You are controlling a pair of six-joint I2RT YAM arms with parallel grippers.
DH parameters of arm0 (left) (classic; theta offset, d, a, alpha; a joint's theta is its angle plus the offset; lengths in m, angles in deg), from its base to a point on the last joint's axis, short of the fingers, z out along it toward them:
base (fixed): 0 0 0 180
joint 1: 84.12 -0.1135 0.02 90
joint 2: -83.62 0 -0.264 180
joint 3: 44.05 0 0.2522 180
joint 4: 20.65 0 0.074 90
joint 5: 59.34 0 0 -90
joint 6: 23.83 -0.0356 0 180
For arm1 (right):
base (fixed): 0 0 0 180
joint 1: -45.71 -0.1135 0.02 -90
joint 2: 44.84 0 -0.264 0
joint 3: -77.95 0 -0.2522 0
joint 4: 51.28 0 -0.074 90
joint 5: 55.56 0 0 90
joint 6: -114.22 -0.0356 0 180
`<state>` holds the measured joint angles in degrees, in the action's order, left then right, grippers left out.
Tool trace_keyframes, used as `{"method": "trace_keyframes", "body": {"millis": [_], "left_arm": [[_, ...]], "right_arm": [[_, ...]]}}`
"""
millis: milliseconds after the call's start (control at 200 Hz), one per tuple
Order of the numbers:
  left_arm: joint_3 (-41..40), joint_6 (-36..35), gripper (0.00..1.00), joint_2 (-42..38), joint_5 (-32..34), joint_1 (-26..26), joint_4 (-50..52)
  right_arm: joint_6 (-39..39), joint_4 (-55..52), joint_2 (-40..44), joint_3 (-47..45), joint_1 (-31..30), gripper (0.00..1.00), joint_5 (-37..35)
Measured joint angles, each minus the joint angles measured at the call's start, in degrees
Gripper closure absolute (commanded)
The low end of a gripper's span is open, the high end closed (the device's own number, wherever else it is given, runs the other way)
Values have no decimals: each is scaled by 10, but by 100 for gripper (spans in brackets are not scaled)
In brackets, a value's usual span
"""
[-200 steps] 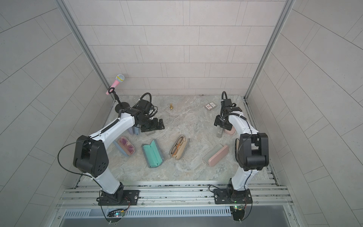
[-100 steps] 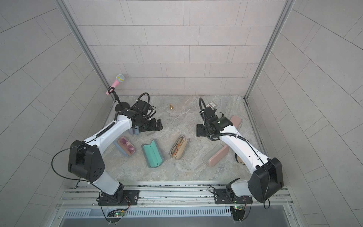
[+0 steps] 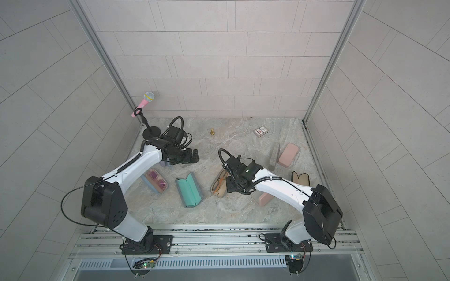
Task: Close the glasses case
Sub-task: Move the glasses case to the center of the board.
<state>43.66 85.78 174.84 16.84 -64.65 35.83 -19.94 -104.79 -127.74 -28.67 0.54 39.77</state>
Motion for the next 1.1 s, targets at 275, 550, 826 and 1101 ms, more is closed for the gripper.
{"method": "trace_keyframes", "body": {"millis": [275, 550, 826, 1101], "left_arm": [[-4, 0, 0, 0, -3, 0, 0], [-4, 0, 0, 0, -11, 0, -1], [-4, 0, 0, 0, -16, 0, 0], [-4, 0, 0, 0, -21, 0, 0]], "right_arm": [[-20, 47, -23, -8, -2, 40, 5], [-29, 75, -78, -8, -2, 47, 18], [-33, 96, -108, -7, -2, 53, 26], [-33, 100, -140, 11, -2, 62, 32]]}}
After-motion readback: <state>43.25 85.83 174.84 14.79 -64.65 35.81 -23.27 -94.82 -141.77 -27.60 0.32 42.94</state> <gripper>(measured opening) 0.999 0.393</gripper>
